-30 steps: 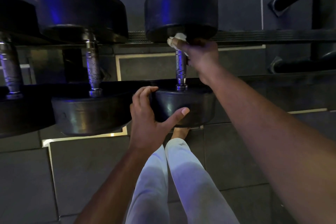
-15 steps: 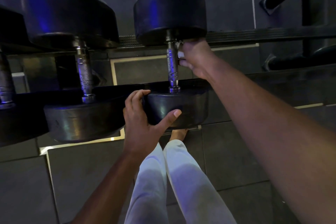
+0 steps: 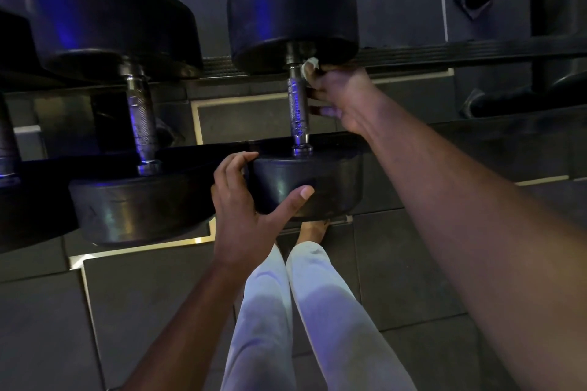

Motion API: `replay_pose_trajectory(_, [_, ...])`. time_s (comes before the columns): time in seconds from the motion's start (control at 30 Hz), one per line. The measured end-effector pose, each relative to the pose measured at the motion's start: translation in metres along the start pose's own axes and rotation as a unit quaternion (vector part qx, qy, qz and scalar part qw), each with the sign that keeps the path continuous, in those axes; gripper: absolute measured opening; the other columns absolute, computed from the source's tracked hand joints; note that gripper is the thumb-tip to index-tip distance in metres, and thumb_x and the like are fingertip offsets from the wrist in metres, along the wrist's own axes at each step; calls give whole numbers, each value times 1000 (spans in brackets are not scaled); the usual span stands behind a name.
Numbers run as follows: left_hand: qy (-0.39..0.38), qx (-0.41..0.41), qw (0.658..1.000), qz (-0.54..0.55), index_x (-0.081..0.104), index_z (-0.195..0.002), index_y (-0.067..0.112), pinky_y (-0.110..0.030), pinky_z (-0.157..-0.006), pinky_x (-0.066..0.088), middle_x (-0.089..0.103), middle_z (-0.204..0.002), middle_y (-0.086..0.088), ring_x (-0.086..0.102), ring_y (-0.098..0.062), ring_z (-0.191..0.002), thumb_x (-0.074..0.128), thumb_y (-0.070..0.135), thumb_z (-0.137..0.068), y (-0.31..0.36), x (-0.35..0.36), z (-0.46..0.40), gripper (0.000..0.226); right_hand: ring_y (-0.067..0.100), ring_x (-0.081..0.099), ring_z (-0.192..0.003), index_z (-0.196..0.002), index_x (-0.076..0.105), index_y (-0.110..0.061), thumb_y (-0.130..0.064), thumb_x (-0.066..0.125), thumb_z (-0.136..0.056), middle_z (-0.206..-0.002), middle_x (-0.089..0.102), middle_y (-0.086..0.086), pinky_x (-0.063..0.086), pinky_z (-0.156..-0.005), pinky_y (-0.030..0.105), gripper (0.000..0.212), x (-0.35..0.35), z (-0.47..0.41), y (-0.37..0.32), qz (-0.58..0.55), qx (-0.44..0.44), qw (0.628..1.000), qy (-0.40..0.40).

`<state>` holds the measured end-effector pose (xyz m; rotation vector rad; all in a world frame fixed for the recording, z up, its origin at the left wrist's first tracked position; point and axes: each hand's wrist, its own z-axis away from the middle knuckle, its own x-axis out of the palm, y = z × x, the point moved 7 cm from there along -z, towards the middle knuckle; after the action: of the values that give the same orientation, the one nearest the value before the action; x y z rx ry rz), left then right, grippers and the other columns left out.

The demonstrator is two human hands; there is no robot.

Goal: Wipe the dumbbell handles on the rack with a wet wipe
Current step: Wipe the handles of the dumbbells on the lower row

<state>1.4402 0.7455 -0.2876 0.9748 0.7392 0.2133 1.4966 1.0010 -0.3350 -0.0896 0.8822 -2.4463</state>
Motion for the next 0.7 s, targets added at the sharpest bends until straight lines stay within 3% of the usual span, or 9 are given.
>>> replay_pose_trajectory(0.1, [-2,-6,1000,3,47,-147,32,-40,-113,50,41,-151,10,44,-10,-138,68,96,-70,0,0,0,103,19,73,-107,-105,75,-23,-13,77,-94,-109,78,-3,66,-74,43,16,-3,-2,8,48,20,998,-18])
replay_pose_trajectory(0.3, [7,-5,1000,9,47,-147,33,-45,-113,50,41,-152,9,44,-12,-139,69,95,-71,-1,1,2,101,6,69,-100,-99,79,-24,-21,81,-91,-103,78,-8,59,-94,35,8,-16,7,26,207,54,970,-115])
replay_pose_trajectory(0.43, [7,-3,1000,11,46,-147,33,-49,-112,51,42,-151,7,45,-14,-139,70,94,-72,-2,1,2,99,8,60,-81,-80,78,-23,-22,78,-94,-89,74,-5,50,-71,22,14,-17,11,41,284,38,947,-145])
replay_pose_trajectory(0.53, [11,1,1000,9,47,-146,33,-48,-112,51,43,-150,7,46,-15,-138,71,93,-72,-1,1,2,98,12,59,-80,-72,81,-22,-24,84,-89,-85,76,0,47,-73,27,17,-17,14,38,333,11,933,-138])
replay_pose_trajectory(0.6, [10,0,1000,14,47,-146,34,-44,-112,51,43,-151,8,46,-14,-139,72,93,-72,-1,1,2,98,13,63,-81,-73,83,-23,-31,89,-84,-84,77,-3,51,-74,28,15,-17,19,24,414,-12,900,-136])
replay_pose_trajectory(0.7, [8,-1,1000,15,46,-146,35,-46,-112,52,43,-150,8,46,-14,-139,73,92,-72,0,0,3,97,14,71,-95,-96,85,-20,-36,86,-86,-98,80,1,56,-88,31,19,-1,39,-8,558,-89,807,-174])
